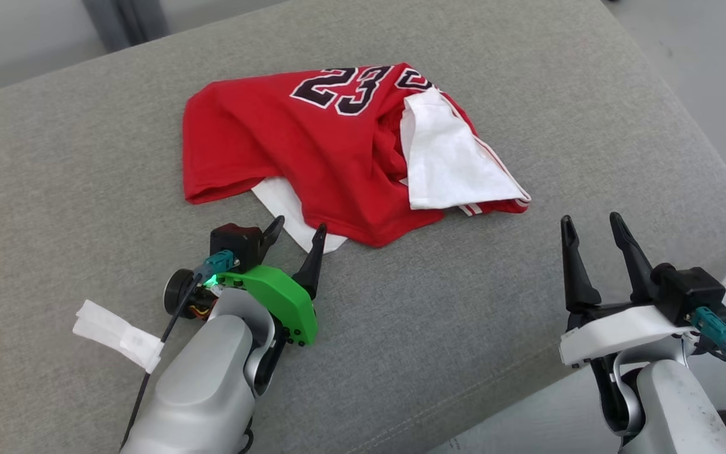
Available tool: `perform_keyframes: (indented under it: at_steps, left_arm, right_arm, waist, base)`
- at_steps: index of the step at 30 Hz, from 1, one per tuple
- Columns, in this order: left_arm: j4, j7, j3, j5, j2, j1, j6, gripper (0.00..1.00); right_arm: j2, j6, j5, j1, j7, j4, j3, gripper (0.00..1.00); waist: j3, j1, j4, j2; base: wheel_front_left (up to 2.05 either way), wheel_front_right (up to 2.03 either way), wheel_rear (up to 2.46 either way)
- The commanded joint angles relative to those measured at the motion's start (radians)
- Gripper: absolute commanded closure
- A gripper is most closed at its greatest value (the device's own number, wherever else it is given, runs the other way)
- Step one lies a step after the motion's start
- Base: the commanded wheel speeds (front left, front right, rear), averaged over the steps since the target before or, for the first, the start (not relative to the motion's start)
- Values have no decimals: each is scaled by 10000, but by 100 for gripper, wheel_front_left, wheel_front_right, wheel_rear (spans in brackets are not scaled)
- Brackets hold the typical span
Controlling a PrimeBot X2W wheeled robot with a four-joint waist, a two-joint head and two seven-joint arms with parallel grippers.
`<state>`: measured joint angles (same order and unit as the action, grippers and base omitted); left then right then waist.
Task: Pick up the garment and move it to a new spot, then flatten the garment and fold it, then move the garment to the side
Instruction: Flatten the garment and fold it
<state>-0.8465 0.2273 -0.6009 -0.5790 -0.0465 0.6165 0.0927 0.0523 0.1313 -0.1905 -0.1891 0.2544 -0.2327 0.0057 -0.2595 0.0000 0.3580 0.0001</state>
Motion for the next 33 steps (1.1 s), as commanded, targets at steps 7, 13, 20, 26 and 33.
perform_keyframes:
  at_steps: [7, 13, 20, 26, 33]
  left_arm:
    - [-606, 210, 84, -241, -72, 662, -245, 0]
    - [-525, 359, 208, -187, -69, 903, -379, 9]
    - [-473, 380, -86, -259, -67, 1042, -213, 71]
    - [-563, 377, -575, -630, -69, 1279, -271, 100]
    - [58, 381, -33, -805, -112, 1317, -505, 100]
  right_arm:
    - [-24, -9, -219, -173, 105, -153, 163, 0]
    - [-21, -9, -206, -219, 117, -77, 196, 0]
    - [-21, -9, -175, -216, 119, 33, 188, 0]
    - [-19, -9, -192, -257, 118, 60, 225, 0]
    - [-20, -9, -128, -96, 114, 97, -47, 0]
  waist:
    - [-528, 0, 687, -1]
    - [-514, 0, 597, -1]
    - [-580, 0, 517, -1]
    - [-727, 0, 613, -1]
    - [-697, 0, 365, -1]
  base:
    - [0, 0, 0]
    - [0, 0, 0]
    - [0, 0, 0]
    - [0, 0, 0]
    - [0, 0, 0]
